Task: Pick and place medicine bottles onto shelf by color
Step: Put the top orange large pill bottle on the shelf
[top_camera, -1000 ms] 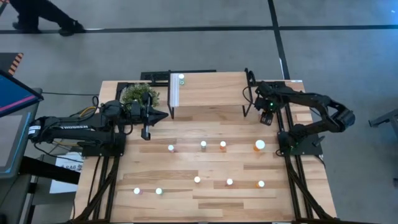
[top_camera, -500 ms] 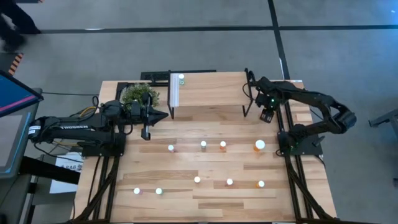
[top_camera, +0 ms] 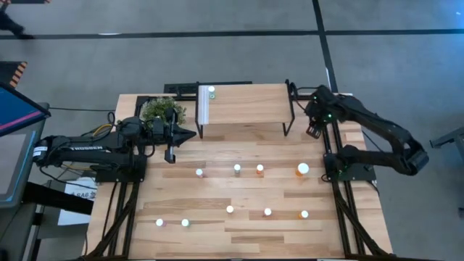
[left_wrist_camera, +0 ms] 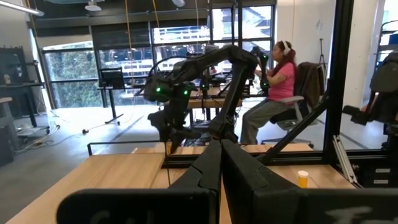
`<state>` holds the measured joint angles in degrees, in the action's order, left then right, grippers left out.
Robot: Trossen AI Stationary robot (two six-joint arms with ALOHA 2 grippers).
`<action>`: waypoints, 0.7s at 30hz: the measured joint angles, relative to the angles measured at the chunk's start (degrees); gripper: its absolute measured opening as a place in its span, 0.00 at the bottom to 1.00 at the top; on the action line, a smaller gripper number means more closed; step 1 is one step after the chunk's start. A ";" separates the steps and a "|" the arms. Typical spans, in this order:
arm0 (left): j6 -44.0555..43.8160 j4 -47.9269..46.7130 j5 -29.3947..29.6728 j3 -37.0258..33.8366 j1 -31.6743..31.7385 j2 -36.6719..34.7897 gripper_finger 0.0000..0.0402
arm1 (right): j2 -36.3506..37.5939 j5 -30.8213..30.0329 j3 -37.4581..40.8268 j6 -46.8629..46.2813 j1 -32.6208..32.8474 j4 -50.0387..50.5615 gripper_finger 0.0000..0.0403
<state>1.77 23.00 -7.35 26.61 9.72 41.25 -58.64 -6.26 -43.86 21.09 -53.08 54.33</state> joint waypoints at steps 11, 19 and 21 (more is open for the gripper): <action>-0.05 0.33 0.00 0.00 0.00 0.00 0.00 | 9.91 -0.72 0.00 -1.84 0.00 -7.14 0.48; -0.05 0.44 0.00 0.00 0.00 0.00 0.00 | 14.66 1.79 0.00 -7.92 0.22 -24.71 0.50; -0.06 0.44 0.00 0.00 0.00 0.00 0.00 | 15.05 4.51 0.00 -10.68 0.22 -31.18 0.49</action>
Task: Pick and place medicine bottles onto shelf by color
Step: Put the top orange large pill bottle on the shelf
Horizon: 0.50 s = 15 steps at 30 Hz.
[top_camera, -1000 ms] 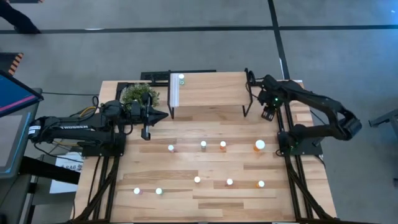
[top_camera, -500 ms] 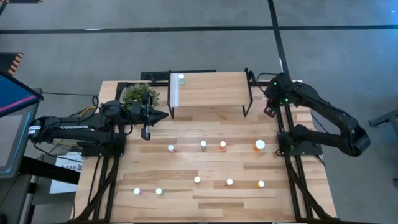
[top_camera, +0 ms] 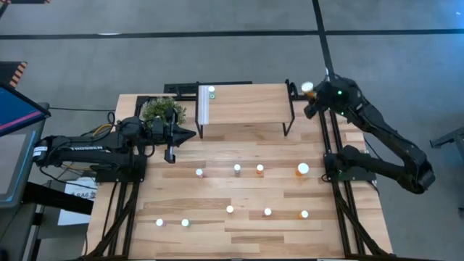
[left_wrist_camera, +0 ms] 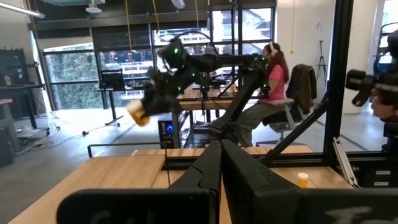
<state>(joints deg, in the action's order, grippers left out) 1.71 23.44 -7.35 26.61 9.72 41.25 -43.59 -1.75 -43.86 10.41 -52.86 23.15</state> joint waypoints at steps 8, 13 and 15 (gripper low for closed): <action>0.00 0.00 0.00 0.00 0.00 0.00 0.00 | -2.74 10.72 -0.01 -10.55 2.12 -20.20 0.49; 0.00 0.00 0.00 0.00 0.00 0.00 0.00 | -8.44 10.81 -0.02 -10.60 7.09 -25.61 0.49; 0.00 0.00 0.00 0.00 0.02 0.00 0.00 | -11.39 10.79 0.00 -10.41 8.88 -28.56 0.49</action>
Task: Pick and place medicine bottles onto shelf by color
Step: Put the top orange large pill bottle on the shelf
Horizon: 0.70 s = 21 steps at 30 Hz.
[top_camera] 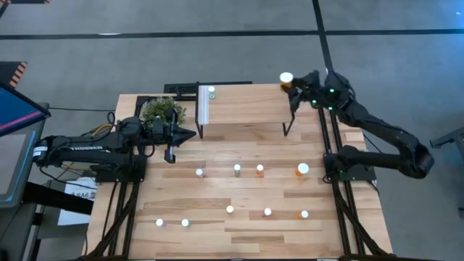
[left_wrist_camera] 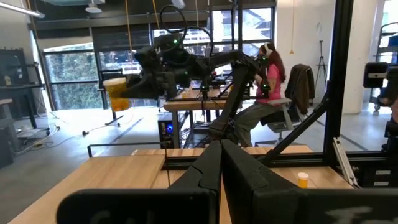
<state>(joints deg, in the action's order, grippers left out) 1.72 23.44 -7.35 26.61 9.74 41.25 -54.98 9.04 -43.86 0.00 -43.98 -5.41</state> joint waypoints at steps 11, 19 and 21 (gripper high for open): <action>-0.50 -0.06 -1.35 0.00 0.00 0.00 0.00 | -13.37 -0.02 0.00 -0.44 1.42 -16.54 0.48; -0.48 -1.29 -1.34 0.00 -0.01 0.00 0.00 | -18.18 1.62 1.69 -1.98 1.11 -21.91 0.48; -0.48 -1.74 -1.33 0.00 0.00 0.00 0.00 | -17.70 1.62 3.82 -2.12 0.96 -25.82 0.47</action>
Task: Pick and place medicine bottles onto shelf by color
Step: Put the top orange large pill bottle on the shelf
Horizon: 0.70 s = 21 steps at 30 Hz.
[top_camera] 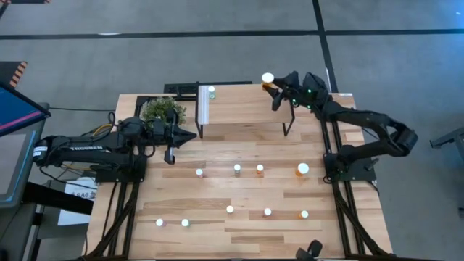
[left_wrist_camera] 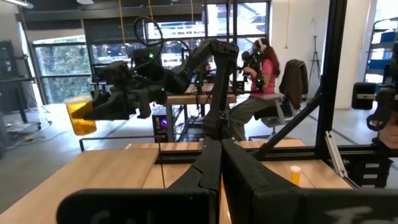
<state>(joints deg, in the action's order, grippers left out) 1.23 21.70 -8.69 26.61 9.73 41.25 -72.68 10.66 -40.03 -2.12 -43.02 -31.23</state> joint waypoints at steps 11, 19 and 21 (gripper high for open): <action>0.07 -0.80 0.25 -0.01 0.01 0.01 0.00 | 0.97 -0.15 7.70 -1.68 -2.19 -8.30 0.49; 0.33 -0.22 0.35 -0.02 0.01 0.01 0.00 | -1.25 -3.01 7.70 0.44 -2.13 -7.67 0.49; 0.33 -0.23 0.35 -0.02 0.01 0.02 0.00 | -1.89 -3.04 7.70 0.45 -2.13 -7.95 0.49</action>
<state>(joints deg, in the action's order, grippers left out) 1.56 21.47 -8.34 26.59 9.74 41.28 -74.57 7.62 -32.34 -1.67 -45.15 -39.18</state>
